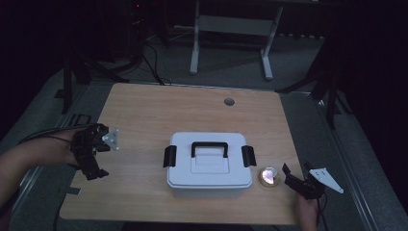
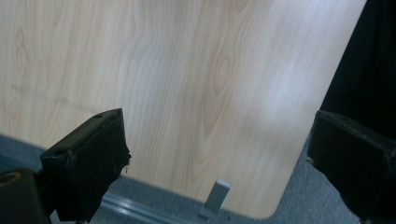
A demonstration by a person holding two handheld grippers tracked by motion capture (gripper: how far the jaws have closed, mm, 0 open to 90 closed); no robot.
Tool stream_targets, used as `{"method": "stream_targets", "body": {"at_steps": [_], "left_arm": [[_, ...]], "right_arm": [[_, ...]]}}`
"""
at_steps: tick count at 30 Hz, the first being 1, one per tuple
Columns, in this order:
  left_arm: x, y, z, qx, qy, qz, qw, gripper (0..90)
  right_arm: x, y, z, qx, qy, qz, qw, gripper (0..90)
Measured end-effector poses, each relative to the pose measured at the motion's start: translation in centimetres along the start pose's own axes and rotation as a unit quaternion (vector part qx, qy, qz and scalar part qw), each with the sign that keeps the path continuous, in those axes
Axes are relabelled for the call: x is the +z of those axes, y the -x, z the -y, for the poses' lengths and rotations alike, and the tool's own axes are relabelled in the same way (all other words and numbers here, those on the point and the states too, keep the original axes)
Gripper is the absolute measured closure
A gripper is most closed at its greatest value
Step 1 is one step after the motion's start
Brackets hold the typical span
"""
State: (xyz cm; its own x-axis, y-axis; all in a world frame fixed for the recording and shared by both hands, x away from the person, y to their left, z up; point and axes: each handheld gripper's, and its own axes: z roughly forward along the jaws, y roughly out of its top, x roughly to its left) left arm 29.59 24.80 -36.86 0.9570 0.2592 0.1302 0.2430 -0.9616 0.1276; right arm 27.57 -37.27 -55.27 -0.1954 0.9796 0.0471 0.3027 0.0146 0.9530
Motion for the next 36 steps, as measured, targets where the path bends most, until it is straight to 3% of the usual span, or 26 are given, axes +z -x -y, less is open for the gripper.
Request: {"method": "stream_targets", "body": {"at_steps": [3,4,6,7,8,11,16,17,25,31,36], "left_arm": [[-0.3,-0.1,-0.7,0.001,0.043,0.017,0.9989,4.2],[-0.5,-0.2,-0.9,-0.005,0.068,0.027,0.9973,4.1],[-0.8,-0.4,-1.4,-0.021,0.092,0.04,0.9947,4.1],[-0.8,-0.4,-1.4,-0.021,0.092,0.04,0.9947,4.1],[-0.8,-0.5,-1.8,-0.037,0.095,0.052,0.9934,4.1],[-0.5,-0.6,-2.2,-0.039,0.068,0.037,0.9962,4.1],[-0.5,-0.7,-2.8,-0.046,0.073,0.035,0.9956,3.8],[-0.7,-0.7,-3.2,-0.056,0.077,0.033,0.9949,3.8],[-0.1,-0.2,-4.8,-0.027,0.068,0.036,0.9966,3.0],[0.0,-0.3,-6.0,-0.022,0.083,0.046,0.9953,3.1],[0.1,-0.2,-7.4,-0.01,0.079,0.052,0.9954,3.2]], "right_arm": [[0.0,0.0,0.0,0.0,0.0,-0.001,1.0,11.5],[0.0,0.0,0.0,0.0,0.0,0.0,1.0,11.5],[0.0,0.0,0.0,0.0,0.001,0.0,1.0,11.5],[0.0,0.0,0.0,0.0,0.0,-0.001,1.0,11.4],[0.0,0.0,0.0,0.0,0.001,0.0,1.0,11.5],[0.0,0.0,0.0,-0.001,0.001,-0.001,1.0,11.5],[0.0,0.0,0.0,0.0,0.0,-0.002,1.0,11.5],[0.0,0.0,0.0,0.0,0.0,-0.002,1.0,11.4],[0.0,0.0,0.0,-0.002,0.0,-0.002,1.0,11.5],[0.0,0.0,0.0,-0.002,0.002,-0.003,1.0,11.5],[0.0,0.0,0.0,-0.002,0.002,-0.003,1.0,11.5]]}}
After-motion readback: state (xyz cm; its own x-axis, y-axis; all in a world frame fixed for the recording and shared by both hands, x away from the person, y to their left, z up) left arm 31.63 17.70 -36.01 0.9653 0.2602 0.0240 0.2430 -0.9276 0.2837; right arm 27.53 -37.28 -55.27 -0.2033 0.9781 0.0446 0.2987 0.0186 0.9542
